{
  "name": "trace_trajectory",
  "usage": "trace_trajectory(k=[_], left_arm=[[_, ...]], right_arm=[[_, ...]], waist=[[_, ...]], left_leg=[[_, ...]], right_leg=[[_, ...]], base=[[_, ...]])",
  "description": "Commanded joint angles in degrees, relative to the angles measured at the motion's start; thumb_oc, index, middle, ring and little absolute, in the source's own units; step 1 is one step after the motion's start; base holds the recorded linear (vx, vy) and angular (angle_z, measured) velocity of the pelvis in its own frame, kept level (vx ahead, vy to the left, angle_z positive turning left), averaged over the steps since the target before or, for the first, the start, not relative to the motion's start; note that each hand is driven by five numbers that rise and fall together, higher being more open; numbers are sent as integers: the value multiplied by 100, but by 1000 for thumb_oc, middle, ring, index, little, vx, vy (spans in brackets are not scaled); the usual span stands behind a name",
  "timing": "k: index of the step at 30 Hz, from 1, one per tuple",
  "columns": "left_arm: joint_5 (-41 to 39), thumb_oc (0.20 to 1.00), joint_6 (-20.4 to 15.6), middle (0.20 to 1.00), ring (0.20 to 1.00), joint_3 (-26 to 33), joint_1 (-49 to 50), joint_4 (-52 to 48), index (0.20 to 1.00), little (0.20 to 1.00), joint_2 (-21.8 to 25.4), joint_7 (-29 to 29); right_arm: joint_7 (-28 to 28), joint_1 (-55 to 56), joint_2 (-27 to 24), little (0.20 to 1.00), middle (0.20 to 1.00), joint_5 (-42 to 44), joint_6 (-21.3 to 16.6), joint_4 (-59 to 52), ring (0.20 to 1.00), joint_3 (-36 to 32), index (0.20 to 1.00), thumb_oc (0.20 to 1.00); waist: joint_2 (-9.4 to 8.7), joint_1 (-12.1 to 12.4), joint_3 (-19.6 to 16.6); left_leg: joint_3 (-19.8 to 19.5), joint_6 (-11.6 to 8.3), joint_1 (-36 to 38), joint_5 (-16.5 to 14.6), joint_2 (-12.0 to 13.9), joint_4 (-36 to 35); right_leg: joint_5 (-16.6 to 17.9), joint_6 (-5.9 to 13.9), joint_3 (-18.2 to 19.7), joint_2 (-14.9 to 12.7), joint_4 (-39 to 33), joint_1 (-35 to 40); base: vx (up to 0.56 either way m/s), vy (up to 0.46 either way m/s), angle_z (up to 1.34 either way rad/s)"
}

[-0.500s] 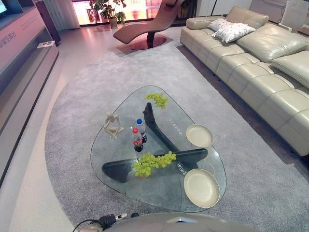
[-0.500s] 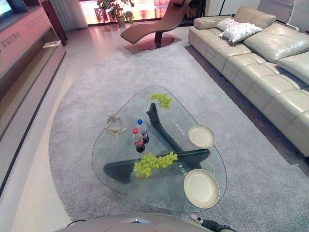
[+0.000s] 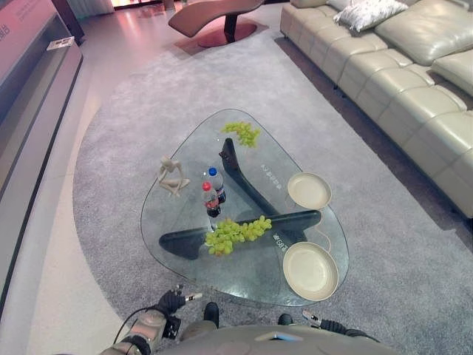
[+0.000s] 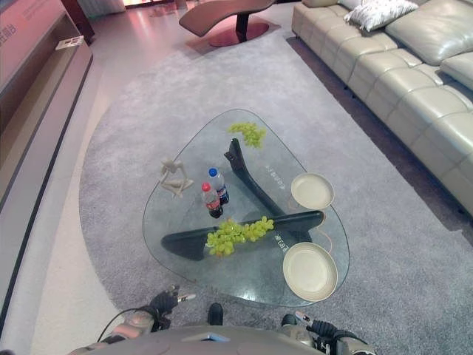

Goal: Pick up fruits into the plate

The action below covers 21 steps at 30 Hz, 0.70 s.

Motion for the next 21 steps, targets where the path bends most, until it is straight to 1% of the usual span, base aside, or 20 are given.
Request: trace_trajectory(k=[1, 2, 3, 5, 7, 8, 10, 12, 13, 14, 16, 21], left_arm=[[84, 1000, -242, 1000, 1000, -230, -769, -437, 1000, 1000, 301, 258], [96, 1000, -224, 1000, 1000, -247, -802, -499, 1000, 1000, 312, 267], [204, 1000, -244, 1000, 1000, -343, -945, -789, 1000, 1000, 390, 379], [309, 1000, -55, 1000, 1000, -509, -1136, -1337, 1000, 1000, 585, 517], [383, 1000, 24, 1000, 1000, -618, -1241, -1681, 1000, 1000, 749, 619], [408, 1000, 204, 1000, 1000, -770, -1424, -2179, 1000, 1000, 1024, 712], [466, 1000, 348, 1000, 1000, -918, -1686, -2694, 1000, 1000, 1379, 813], [505, 1000, 434, 1000, 1000, -963, -1881, -2960, 1000, 1000, 1605, 834], [622, 1000, 510, 1000, 1000, -1047, -2178, -3212, 1000, 1000, 1880, 898], [676, 1000, 530, 1000, 1000, -1083, -2296, -3296, 1000, 1000, 1977, 933], [813, 1000, 758, 1000, 1000, -1207, -2845, -3520, 1000, 1000, 2281, 999], [1250, 1000, 1033, 1000, 1000, -1433, -3596, -3506, 1000, 1000, 2436, 1064]], right_arm=[[201, -631, -58, 1000, 1000, 382, -250, -181, 1000, 180, 1000, 1000], [202, -651, -73, 1000, 1000, 397, -261, -197, 1000, 189, 1000, 1000], [230, -752, -150, 1000, 1000, 508, -322, -293, 1000, 227, 1000, 1000], [224, -876, -258, 1000, 1000, 657, -313, -506, 1000, 292, 1000, 1000], [198, -939, -304, 1000, 1000, 749, -296, -657, 1000, 337, 1000, 1000], [148, -1024, -368, 1000, 1000, 879, -272, -872, 1000, 396, 1000, 1000], [121, -1136, -438, 1000, 1000, 1067, -270, -1092, 1000, 431, 1000, 1000], [93, -1218, -459, 1000, 1000, 1162, -268, -1210, 1000, 429, 1000, 1000], [44, -1341, -473, 1000, 1000, 1278, -264, -1341, 1000, 450, 1000, 1000], [28, -1383, -464, 1000, 1000, 1322, -267, -1380, 1000, 451, 1000, 1000], [-24, -1599, -473, 1000, 1000, 1480, -262, -1482, 1000, 491, 1000, 1000], [-147, -1895, -376, 1000, 1000, 1680, -219, -1528, 1000, 562, 1000, 1000]], waist=[[-134, 68, 436], [-124, 64, 456], [-72, 42, 561], [-14, 14, 705], [13, -2, 793], [47, -29, 916], [92, -58, 1085], [115, -72, 1189], [136, -97, 1331], [141, -107, 1378], [142, -146, 1597], [105, -197, 1837]], left_leg=[[305, 277, 93, -598, -438, 181], [303, 276, 73, -593, -438, 183], [283, 272, -28, -567, -441, 196], [251, 263, -163, -528, -448, 215], [229, 262, -248, -510, -456, 237], [210, 261, -372, -483, -467, 259], [181, 258, -532, -447, -480, 288], [169, 253, -642, -429, -489, 319], [154, 250, -807, -413, -503, 388], [151, 249, -887, -410, -510, 432], [148, 251, -1215, -397, -531, 621], [134, 261, -1585, -374, -573, 847]], right_leg=[[238, -58, 412, 45, 270, -555], [240, -60, 416, 45, 274, -576], [248, -71, 440, 48, 289, -675], [262, -78, 469, 56, 318, -811], [264, -86, 486, 62, 344, -893], [270, -94, 513, 65, 382, -1024], [276, -109, 531, 74, 434, -1188], [273, -119, 528, 73, 480, -1297], [274, -136, 519, 74, 576, -1476], [274, -142, 513, 70, 626, -1558], [286, -165, 496, 51, 824, -1894], [319, -177, 468, 47, 1041, -2261]], base=[[-86, 23, 2], [-136, 36, 3], [-102, 27, 2], [-104, 19, 0], [-78, 6, 0], [-91, 12, -4], [-102, 1, -4], [-90, -11, -1], [-90, -14, -3], [-112, -25, -5], [-103, -43, -5], [-58, -58, -4]])
